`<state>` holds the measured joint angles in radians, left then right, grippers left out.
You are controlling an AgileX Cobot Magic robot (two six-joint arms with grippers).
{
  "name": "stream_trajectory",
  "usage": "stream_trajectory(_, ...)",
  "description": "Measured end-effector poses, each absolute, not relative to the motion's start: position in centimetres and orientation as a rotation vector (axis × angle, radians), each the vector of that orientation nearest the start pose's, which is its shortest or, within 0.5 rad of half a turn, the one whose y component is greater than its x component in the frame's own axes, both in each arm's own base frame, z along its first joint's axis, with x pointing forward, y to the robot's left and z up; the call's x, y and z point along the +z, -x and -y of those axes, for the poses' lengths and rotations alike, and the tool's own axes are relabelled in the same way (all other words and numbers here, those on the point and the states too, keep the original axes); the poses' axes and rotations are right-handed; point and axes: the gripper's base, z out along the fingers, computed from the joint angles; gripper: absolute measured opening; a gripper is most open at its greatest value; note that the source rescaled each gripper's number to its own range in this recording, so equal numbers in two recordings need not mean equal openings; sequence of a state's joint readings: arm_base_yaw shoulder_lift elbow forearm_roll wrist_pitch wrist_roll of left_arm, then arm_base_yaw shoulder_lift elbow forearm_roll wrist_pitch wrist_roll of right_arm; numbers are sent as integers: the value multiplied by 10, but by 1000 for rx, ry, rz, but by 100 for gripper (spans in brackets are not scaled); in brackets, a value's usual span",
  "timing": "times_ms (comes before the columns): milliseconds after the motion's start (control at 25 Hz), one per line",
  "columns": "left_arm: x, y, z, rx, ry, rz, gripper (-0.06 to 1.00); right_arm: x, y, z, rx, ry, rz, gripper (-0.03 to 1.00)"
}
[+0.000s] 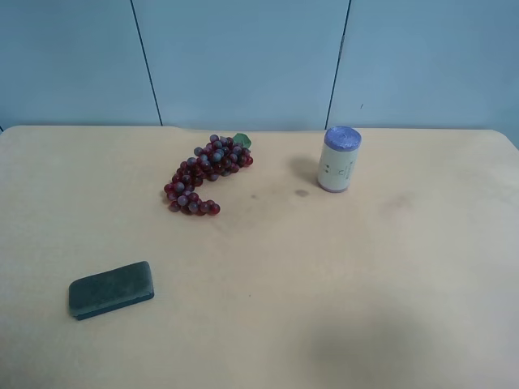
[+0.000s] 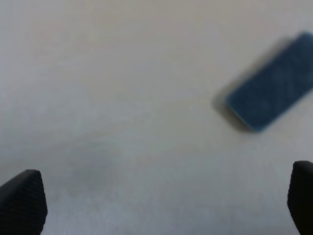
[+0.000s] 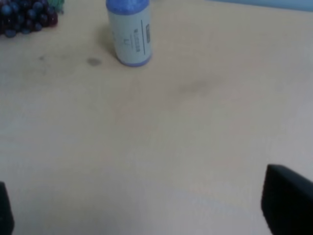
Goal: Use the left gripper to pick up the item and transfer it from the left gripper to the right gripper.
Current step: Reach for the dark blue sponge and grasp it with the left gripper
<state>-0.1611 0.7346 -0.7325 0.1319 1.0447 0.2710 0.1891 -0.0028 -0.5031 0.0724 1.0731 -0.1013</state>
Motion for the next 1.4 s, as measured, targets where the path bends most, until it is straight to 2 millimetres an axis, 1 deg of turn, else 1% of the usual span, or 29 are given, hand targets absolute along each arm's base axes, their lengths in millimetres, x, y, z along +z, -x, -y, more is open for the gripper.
stream_trajectory(160,293,-139,30,256,-871,-2509,100,277,7,-4,141,301,-2029,100)
stream_trajectory(320,277,-152,56,317,-1149,-2492,100,277,7,-4,141,301,-2029,100)
stream_trajectory(440,266,-159,73,349,-1308,-2465,100,277,7,-4,141,301,-2029,100)
stream_trajectory(560,255,-165,87,372,-1419,-2440,100,277,7,-4,141,301,-2029,100)
stream_trajectory(760,240,-173,100,378,-1499,-2421,100,277,7,-4,141,301,-2029,100)
stream_trajectory(1040,214,-176,104,366,-1562,-2428,100,277,7,-4,141,301,-2029,100)
stream_trajectory(1280,198,-177,111,275,-1555,-2368,100,277,7,-4,141,301,-2029,100)
stream_trajectory(1400,190,-176,113,248,-1585,-2339,100,277,7,-4,141,301,-2029,100)
